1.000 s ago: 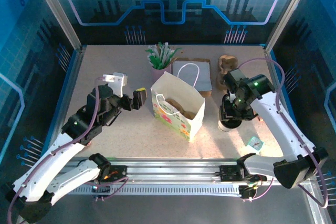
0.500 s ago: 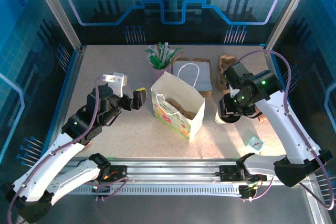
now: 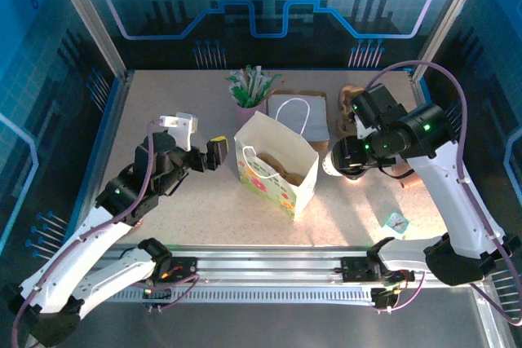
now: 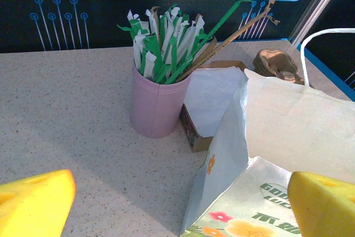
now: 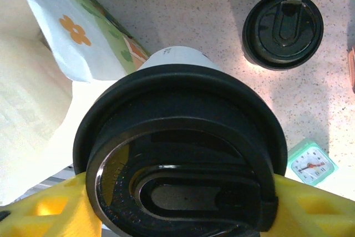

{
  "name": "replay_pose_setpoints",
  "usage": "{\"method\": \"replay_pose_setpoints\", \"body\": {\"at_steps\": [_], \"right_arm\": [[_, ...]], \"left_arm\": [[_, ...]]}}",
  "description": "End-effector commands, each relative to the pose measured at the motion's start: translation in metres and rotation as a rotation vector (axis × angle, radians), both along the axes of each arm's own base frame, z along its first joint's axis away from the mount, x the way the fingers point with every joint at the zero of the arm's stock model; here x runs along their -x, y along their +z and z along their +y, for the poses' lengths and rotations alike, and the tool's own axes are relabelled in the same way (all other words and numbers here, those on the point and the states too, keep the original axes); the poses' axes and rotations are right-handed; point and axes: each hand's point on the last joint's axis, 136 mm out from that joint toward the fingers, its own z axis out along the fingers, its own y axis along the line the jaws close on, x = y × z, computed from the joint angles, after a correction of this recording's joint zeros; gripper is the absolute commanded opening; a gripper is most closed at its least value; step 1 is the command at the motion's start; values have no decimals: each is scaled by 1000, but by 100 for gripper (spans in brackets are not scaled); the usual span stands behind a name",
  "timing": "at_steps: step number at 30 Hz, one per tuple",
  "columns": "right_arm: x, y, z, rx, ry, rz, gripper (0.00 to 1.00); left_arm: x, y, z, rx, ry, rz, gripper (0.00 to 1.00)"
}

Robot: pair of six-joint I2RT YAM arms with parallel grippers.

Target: Pack the takeout coffee

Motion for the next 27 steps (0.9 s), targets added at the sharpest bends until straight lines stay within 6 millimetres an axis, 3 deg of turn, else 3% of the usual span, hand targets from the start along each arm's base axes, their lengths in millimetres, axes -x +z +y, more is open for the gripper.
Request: {"method": "replay_pose_setpoints", "body": {"at_steps": [1,10,27], "right_arm": [[35,5,-11,18,21,93,57],[36,21,-9,-22,43,37,57],[49,70,-4,-169,95,-120,56]], "left_arm": [[0,3,6,-20,16,-18,99],[-1,2,6,-25,18,-16,99],[-2,-1,5,-30,17,-8,99]]}}
